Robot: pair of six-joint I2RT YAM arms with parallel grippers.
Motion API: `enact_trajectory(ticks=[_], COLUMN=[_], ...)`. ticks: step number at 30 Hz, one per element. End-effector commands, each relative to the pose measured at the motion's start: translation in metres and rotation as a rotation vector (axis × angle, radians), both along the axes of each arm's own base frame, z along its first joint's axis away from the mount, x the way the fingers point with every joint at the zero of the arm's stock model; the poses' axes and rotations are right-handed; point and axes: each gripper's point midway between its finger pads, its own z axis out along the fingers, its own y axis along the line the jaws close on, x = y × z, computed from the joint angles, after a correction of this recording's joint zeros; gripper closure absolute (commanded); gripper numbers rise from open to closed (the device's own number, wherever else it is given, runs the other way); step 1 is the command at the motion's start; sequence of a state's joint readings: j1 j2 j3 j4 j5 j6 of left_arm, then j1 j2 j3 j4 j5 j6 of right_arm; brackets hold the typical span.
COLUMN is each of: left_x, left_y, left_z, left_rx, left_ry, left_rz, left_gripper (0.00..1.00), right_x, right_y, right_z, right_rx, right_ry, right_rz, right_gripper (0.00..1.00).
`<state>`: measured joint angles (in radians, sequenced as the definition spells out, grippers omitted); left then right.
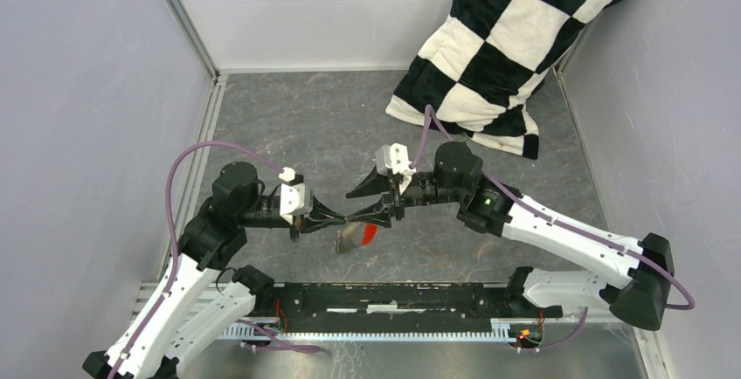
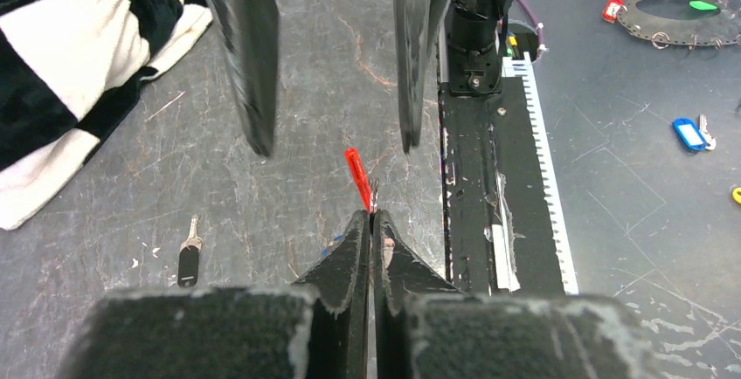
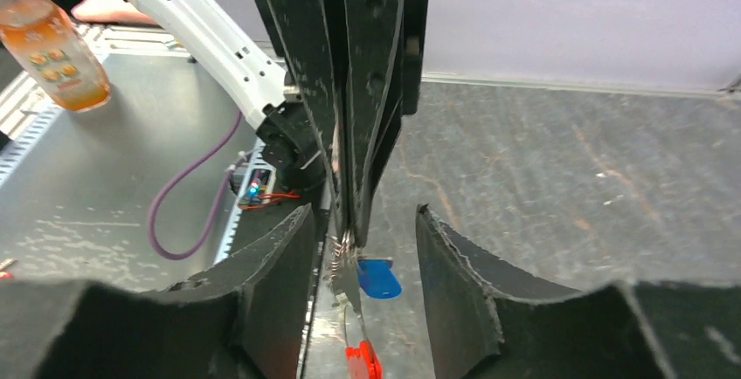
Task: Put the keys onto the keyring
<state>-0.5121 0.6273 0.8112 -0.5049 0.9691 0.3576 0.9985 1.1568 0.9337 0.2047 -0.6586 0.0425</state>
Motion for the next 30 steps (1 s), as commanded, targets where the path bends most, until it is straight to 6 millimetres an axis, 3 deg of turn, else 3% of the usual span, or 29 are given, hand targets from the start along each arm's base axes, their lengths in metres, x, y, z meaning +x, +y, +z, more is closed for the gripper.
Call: enact_trajectory(ticks=[1,7,13,25,30], left_x=[0.0,0.0,0.002,0.006,0.007], left_y=[0.001,0.001,0.0,0.0,0.002], left_z=[0.012,0.014,0.012,0.009,0.007], left_rx=[-0.013,-0.014,-0.01,0.001,0.004], left_ry=[-0.043,-0.025,-0.014,-0.01,-0.022], left_rz=[0.0,0.002,0.013,0.03,0.039], left_gripper=[0.98,0.98,0.98,0.98,0.98], right_x=[0.007,0.013,0.013,0.004,0.01], right_y=[-0.008,-0.006,0.001,0.007,0.001], right_z=[0.0,-0.011,-0.016,-0.014,-0.001], right_rx=[-0.149,-0.305,-0.4,-0.45,-0.448], right_ry=[-0.108,-0.136,-0.176,-0.197,-0.216], right_rz=[-0.002,0.026,0.033,0.064,0.011], right_gripper=[0.45,0.43,0.5,0.53,0.51])
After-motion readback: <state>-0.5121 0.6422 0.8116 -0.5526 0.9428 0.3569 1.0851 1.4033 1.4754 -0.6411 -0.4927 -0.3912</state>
